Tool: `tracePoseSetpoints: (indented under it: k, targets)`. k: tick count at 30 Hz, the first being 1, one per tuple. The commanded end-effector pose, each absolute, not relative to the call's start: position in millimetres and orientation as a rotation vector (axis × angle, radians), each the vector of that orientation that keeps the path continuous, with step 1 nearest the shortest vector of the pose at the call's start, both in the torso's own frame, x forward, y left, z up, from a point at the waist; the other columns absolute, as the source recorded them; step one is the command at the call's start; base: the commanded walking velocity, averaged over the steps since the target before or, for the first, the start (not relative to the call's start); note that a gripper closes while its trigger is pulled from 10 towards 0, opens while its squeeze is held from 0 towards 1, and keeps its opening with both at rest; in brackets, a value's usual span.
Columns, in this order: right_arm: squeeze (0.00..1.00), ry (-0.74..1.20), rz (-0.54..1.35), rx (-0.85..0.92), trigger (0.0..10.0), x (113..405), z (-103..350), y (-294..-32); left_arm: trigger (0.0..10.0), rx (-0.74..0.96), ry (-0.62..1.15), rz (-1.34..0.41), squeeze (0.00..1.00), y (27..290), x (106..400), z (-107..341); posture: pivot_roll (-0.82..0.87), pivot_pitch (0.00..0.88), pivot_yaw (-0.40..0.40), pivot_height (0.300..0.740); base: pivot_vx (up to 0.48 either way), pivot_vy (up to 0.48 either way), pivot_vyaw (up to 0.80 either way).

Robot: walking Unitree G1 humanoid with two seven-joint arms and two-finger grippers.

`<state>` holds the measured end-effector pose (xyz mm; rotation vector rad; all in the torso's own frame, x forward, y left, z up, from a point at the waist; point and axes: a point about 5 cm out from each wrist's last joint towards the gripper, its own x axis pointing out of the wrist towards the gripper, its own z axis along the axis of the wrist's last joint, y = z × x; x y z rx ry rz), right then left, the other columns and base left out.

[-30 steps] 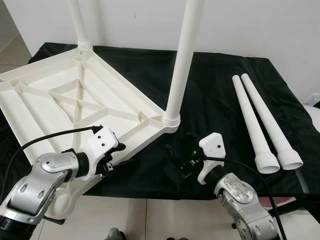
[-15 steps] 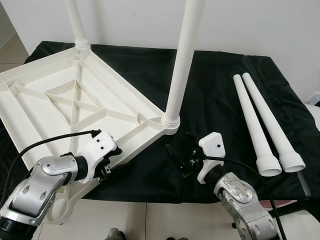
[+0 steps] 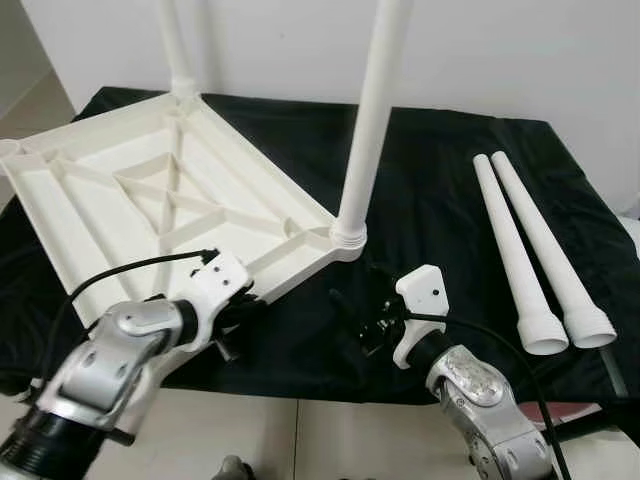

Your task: Building children table

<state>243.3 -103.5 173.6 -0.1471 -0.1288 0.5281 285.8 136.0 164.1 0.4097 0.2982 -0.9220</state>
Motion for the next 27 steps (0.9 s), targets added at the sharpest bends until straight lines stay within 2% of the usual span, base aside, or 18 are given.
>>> tracePoseSetpoints:
  k: [1, 3, 5, 9, 13, 14, 15, 16, 20, 21, 25, 26, 27]
  targets:
    - [0.00, -0.118, 0.443, -0.162, 10.0, 250, 170, -111, 0.0, 0.361, 0.200, -0.998, 0.00, 99, 289, 181, 0.04, 0.153, -0.018, 0.740, 0.000, 0.000, 0.00]
    - [0.00, -0.122, 0.408, -0.167, 10.0, 252, 170, -114, 0.0, 0.351, 0.188, -1.015, 0.00, 90, 289, 184, 0.04, 0.153, -0.018, 0.740, 0.000, 0.000, 0.00]
    - [0.00, -0.132, 0.326, -0.161, 10.0, 259, 174, -123, 0.0, 0.331, 0.173, -1.031, 0.00, 64, 298, 190, 0.03, 0.152, -0.006, 0.740, 0.000, 0.000, 0.00]
    - [0.00, -0.135, 0.313, -0.159, 10.0, 259, 174, -125, 0.0, 0.320, 0.173, -1.023, 0.00, 55, 303, 193, 0.03, 0.151, -0.002, 0.740, 0.000, 0.000, 0.00]
    - [0.00, -0.139, 0.306, -0.158, 10.0, 259, 175, -125, 0.0, 0.225, 0.197, -0.925, 0.00, 39, 320, 200, 0.03, 0.153, 0.008, 0.740, 0.000, 0.000, 0.00]
    - [0.00, -0.140, 0.300, -0.155, 10.0, 258, 175, -125, 4.5, 0.211, 0.197, -0.909, 0.00, 33, 325, 202, 0.03, 0.155, 0.012, 0.740, 0.000, 0.000, 0.00]
    - [0.00, -0.140, 0.300, -0.155, 10.0, 258, 175, -125, 4.5, 0.211, 0.197, -0.909, 0.00, 33, 325, 202, 0.03, 0.155, 0.012, 0.740, 0.000, 0.000, 0.00]
    - [0.00, -0.140, 0.295, -0.153, 10.0, 258, 175, -125, 10.0, 0.209, 0.196, -0.898, 0.00, 28, 327, 205, 0.02, 0.157, 0.014, 0.740, 0.000, 0.000, 0.00]
    - [0.00, -0.143, 0.285, -0.151, 10.0, 258, 175, -125, 10.0, 0.254, 0.176, -0.839, 0.00, 23, 335, 209, 0.02, 0.161, 0.017, 0.740, 0.000, 0.000, 0.00]
    - [0.00, -0.144, 0.284, -0.151, 10.0, 258, 175, -125, 10.0, 0.258, 0.171, -0.815, 1.00, 25, 338, 209, 0.02, 0.161, 0.017, 0.740, 0.000, 0.000, 0.00]
    - [0.00, -0.147, 0.281, -0.150, 10.0, 258, 175, -124, 10.0, 0.245, 0.175, -0.792, 1.00, 26, 340, 209, 0.03, 0.166, 0.015, 0.740, 0.000, 0.000, 0.00]
    - [0.00, -0.146, 0.282, -0.148, 10.0, 258, 175, -124, 10.0, 0.148, 0.111, -0.802, 0.88, 25, 339, 220, 0.03, 0.169, 0.011, 0.740, 0.000, 0.000, 0.00]
    - [0.00, -0.146, 0.282, -0.148, 10.0, 258, 175, -124, 10.0, 0.148, 0.111, -0.802, 0.88, 25, 339, 220, 0.03, 0.169, 0.011, 0.740, 0.000, 0.000, 0.00]
